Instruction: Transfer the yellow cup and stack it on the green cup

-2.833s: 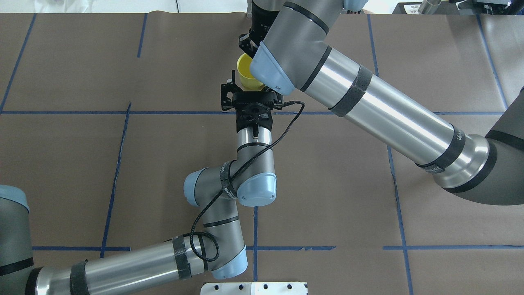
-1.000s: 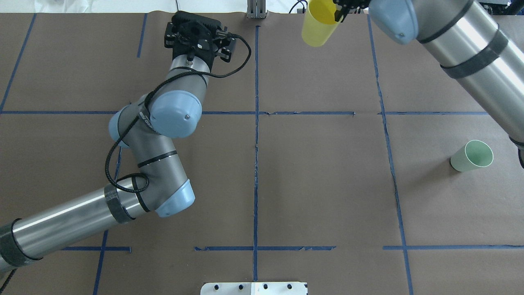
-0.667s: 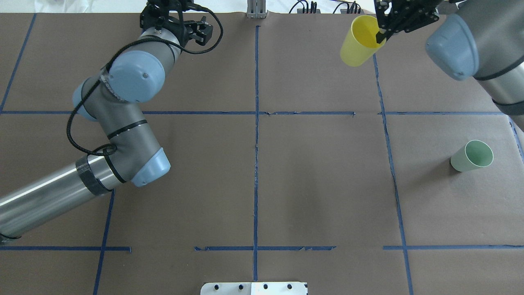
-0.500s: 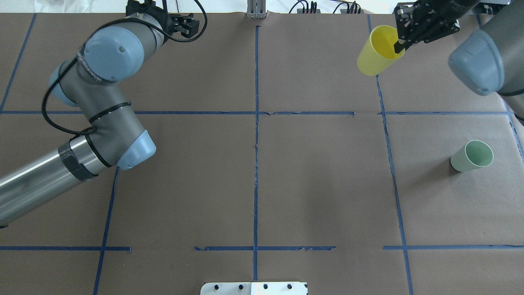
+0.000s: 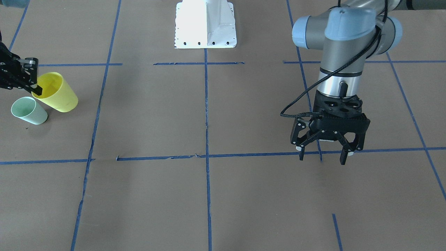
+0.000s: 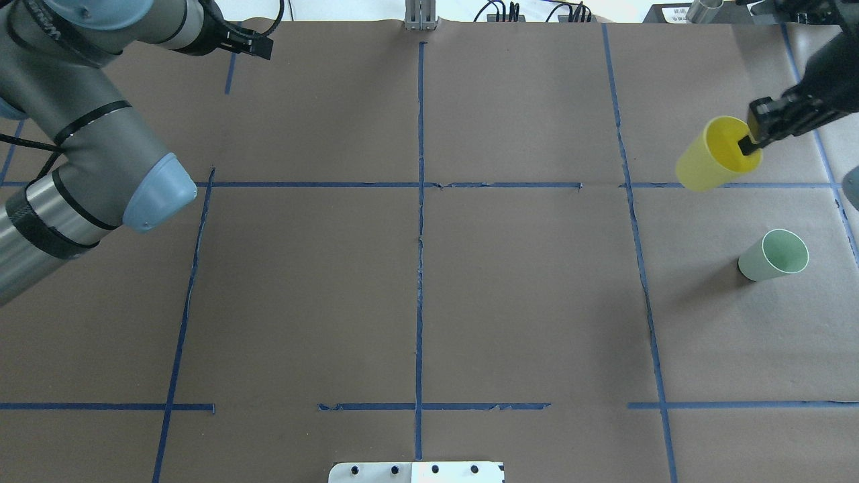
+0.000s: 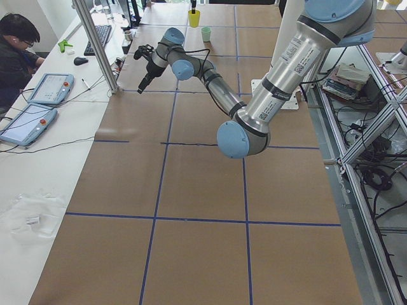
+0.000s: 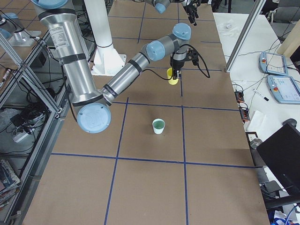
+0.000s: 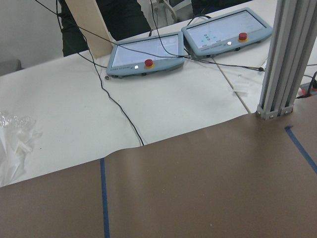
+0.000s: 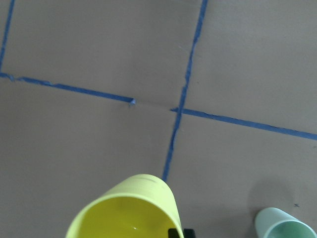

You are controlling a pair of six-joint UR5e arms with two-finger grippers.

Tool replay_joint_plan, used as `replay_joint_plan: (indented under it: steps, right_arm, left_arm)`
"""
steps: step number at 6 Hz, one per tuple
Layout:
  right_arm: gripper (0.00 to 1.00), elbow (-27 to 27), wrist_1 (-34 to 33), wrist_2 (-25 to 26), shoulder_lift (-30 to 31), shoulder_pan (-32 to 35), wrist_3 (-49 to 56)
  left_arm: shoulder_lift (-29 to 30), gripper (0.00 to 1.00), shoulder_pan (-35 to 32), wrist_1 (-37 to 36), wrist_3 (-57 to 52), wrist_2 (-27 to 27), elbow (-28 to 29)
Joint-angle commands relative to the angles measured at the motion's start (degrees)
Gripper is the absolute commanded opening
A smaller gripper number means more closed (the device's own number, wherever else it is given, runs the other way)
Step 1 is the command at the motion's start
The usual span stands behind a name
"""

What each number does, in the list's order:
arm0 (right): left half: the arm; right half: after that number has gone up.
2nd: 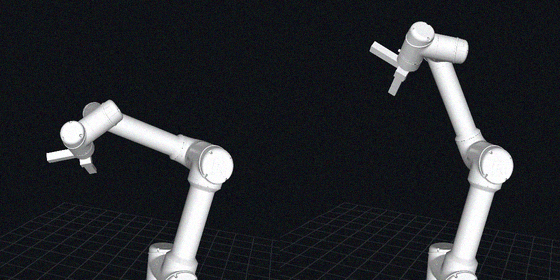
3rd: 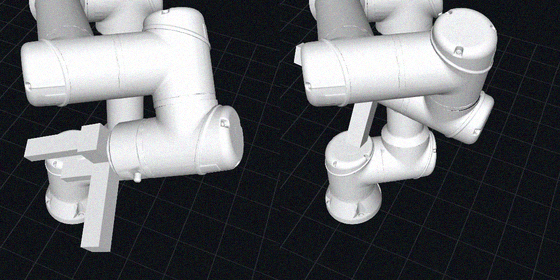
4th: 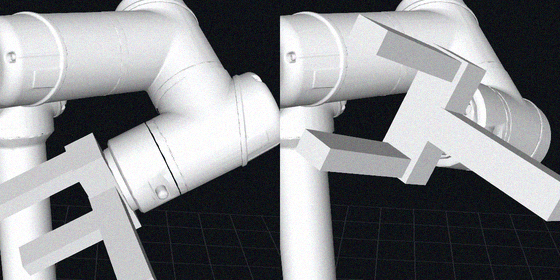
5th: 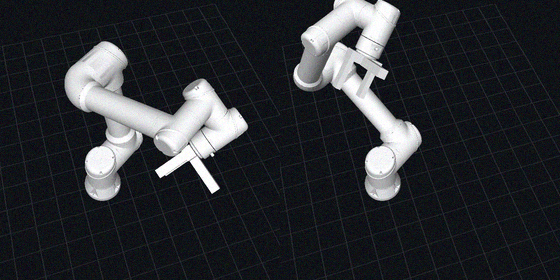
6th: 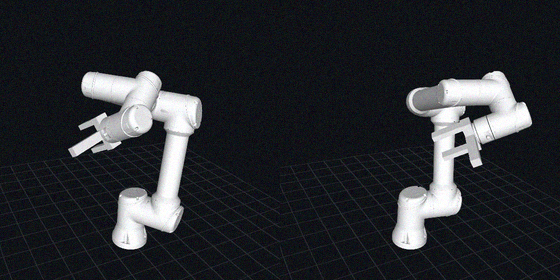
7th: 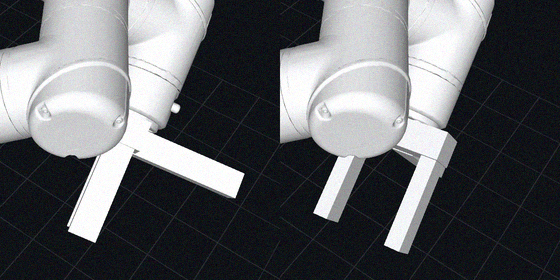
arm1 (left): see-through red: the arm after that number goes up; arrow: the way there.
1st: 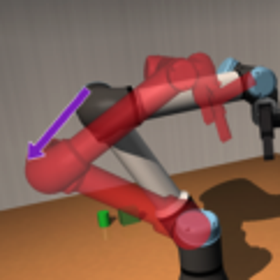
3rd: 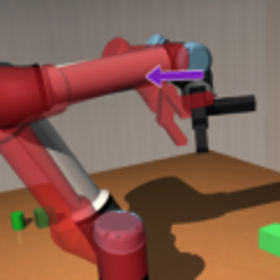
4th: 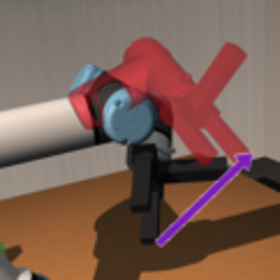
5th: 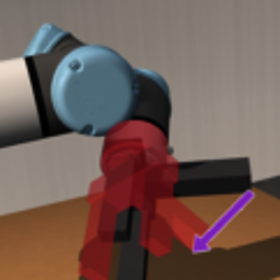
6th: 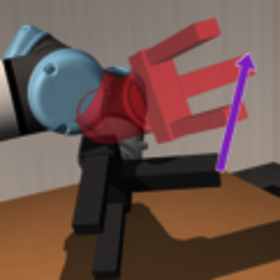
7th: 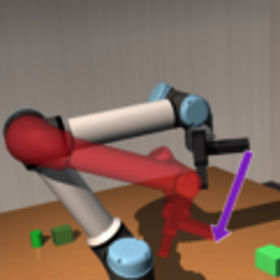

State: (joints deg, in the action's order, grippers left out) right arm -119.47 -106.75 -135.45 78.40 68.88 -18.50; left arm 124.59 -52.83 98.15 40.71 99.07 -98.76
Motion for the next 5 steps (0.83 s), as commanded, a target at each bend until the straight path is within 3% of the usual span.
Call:
replay_joint_plan:
  steps: [1, 2, 3, 5]
  right_arm:
    - [0.0, -1.39, 3.02, 0.36, 13.47, 4.23, 16.32]
    - [0.0, -0.6, 7.57, 1.14, 18.84, 4.34, 17.26]
    - [0.0, 3.5, 13.62, 1.15, 20.64, 4.25, 16.48]
    - [0.0, 8.79, 16.66, 1.06, 18.47, 3.55, 14.45]
  left_arm:
    - [-6.07, 1.0, -0.87, -5.59, 0.86, 9.61, -6.41]
    - [-7.5, 1.0, -0.96, -5.68, 0.87, 9.91, -8.01]
    - [-7.69, 1.0, -0.96, -5.68, 0.95, 12.61, -8.03]
    - [-8.74, 1.0, -0.87, -5.68, 2.0, 13.16, -9.43]
